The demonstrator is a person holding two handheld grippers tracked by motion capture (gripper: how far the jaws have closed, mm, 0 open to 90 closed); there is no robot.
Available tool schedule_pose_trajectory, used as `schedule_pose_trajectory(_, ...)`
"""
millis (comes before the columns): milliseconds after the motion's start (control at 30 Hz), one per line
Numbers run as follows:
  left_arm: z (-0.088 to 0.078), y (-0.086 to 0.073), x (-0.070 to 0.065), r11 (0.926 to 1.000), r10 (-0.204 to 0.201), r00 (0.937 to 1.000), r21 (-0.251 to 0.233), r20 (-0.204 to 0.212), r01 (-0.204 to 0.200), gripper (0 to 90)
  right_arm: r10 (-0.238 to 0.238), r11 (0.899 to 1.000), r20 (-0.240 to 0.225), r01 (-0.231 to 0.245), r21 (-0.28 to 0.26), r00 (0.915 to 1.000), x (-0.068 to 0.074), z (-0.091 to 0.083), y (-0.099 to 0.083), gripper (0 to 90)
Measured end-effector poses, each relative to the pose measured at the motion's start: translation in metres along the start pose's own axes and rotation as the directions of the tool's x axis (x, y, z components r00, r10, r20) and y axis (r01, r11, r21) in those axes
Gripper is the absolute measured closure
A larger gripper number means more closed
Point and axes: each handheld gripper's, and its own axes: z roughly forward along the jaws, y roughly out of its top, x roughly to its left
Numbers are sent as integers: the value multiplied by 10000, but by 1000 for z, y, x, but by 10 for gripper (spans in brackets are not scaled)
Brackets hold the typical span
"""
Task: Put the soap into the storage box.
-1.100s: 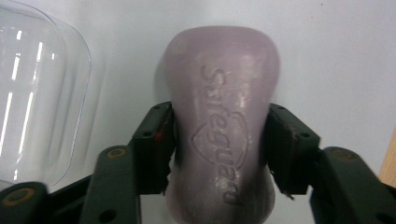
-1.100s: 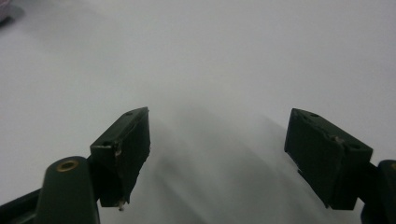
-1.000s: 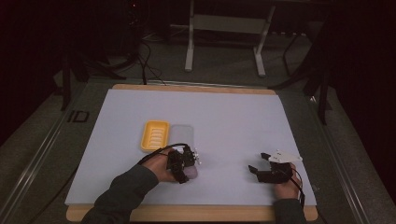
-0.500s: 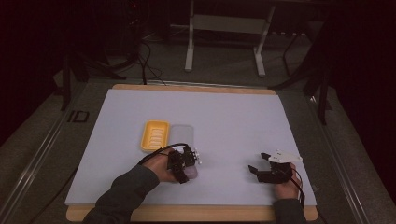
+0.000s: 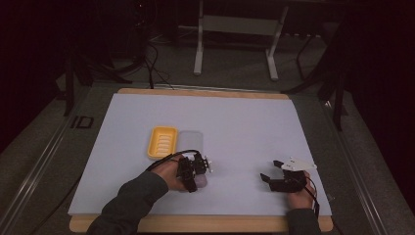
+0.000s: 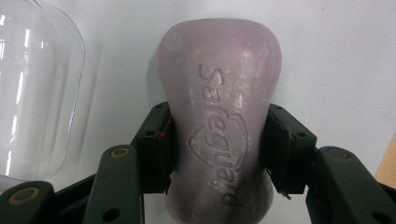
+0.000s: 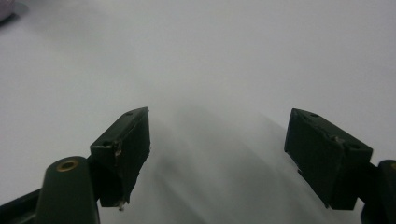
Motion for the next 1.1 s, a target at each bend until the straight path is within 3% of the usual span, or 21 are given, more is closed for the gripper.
schedule_pose_trajectory(433,-1,6,1,9984,381,9990,414,-213,-372,497,-3,10000,-5,3,-4,10000,0,0,0,220)
schedule_pose_trajectory(1100,-14,-1,12,9995,52,9990,305,-454,-38,499,-9,10000,-3,9,0,10000,0,0,0,220)
